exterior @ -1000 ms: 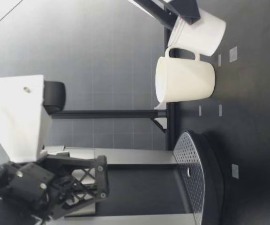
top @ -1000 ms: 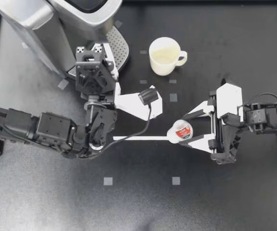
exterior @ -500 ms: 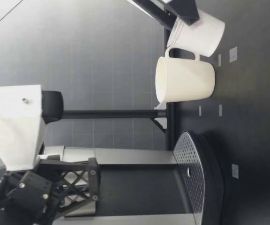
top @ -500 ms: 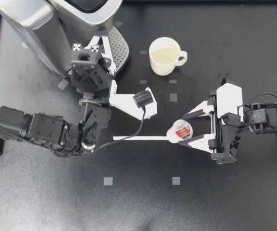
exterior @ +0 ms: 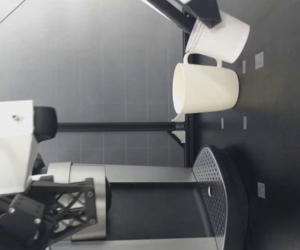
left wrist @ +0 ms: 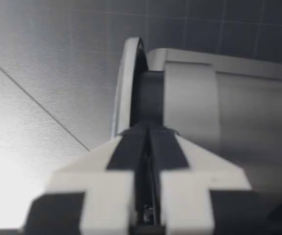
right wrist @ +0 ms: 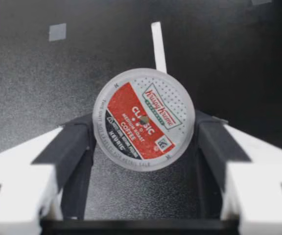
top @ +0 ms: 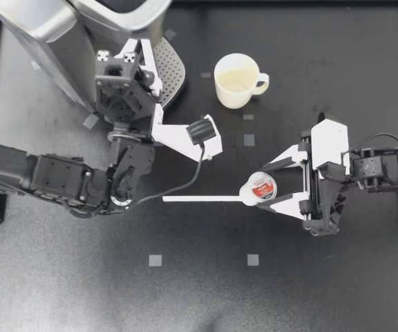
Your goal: Place the coffee capsule inside the capsule container, then place the cup onto the center of the cup tray.
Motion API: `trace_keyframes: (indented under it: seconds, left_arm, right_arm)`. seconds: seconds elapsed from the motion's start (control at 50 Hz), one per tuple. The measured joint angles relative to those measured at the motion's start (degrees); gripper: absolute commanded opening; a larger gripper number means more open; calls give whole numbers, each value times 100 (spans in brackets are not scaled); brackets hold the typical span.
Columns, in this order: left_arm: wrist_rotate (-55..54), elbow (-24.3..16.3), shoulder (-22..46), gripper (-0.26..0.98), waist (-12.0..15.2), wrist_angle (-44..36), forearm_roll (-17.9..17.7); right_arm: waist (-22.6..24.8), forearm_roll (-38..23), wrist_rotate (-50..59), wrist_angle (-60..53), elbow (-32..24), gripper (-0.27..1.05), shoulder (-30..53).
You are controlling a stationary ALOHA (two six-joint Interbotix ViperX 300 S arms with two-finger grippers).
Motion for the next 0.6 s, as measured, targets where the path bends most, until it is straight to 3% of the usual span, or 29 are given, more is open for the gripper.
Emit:
trace_keyframes:
  seconds: [0.26, 0.6]
  left_arm:
    - [97, 26, -378, 6, 105, 53, 246]
    - [-369, 79, -976, 6, 325, -466, 255]
  right_arm:
    - [-9, 0, 35, 0, 0, 54, -9]
    - [-9, 0, 149, 0, 0, 54, -97]
